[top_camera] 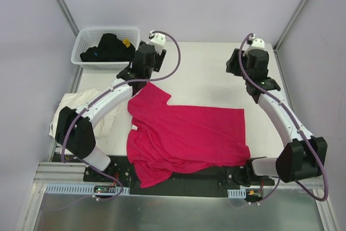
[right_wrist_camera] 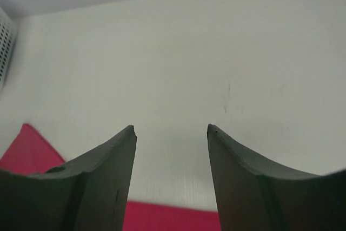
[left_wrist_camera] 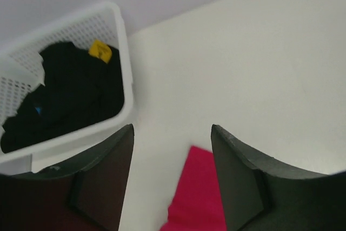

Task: Fold and stack the t-shirts
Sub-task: Flatten out the tshirt

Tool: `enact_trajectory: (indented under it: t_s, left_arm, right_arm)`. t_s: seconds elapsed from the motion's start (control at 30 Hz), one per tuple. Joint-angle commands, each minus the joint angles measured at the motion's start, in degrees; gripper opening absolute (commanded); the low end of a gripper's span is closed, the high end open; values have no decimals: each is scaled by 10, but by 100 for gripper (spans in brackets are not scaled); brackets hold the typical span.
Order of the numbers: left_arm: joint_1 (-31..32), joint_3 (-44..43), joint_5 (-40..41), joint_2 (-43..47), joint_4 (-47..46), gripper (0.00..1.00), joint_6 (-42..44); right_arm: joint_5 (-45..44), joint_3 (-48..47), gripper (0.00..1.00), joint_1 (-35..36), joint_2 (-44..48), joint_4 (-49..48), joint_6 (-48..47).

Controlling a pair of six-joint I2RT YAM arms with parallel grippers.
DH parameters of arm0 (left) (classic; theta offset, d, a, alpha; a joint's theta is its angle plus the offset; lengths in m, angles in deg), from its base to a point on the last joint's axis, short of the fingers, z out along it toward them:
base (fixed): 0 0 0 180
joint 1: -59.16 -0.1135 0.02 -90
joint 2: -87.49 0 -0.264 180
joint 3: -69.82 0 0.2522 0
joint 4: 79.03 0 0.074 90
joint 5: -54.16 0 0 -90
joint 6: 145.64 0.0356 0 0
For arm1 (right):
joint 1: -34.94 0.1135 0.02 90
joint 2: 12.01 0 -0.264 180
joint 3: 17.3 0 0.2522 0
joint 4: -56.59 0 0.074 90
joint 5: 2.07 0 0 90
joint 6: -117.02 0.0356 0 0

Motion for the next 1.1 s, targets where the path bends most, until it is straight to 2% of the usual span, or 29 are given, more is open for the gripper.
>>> enact_trajectory:
  t_s: [0.0,0.13,0.3,0.43,0.73,1.07]
  left_arm:
    - [21,24,-6,-20,134,52,-124]
    - [37,22,-34,-48,198,42,-187]
    - [54,9,-77,-65,264,36,-223]
    - [67,3,-94,-67,295,35,-241]
    - [87,24,-148,-65,339,36,-275]
    - [108,57,-164,-104,367,35,-316]
  right_arm:
    - [20,11,57,35,-10,72,63]
    - [33,27,54,66,-35,136,92]
    - [42,56,54,102,-43,173,116]
    - [71,78,53,124,-28,216,141]
    - [102,147,52,138,-1,238,178]
    - [109,194,51,146,-46,198,200]
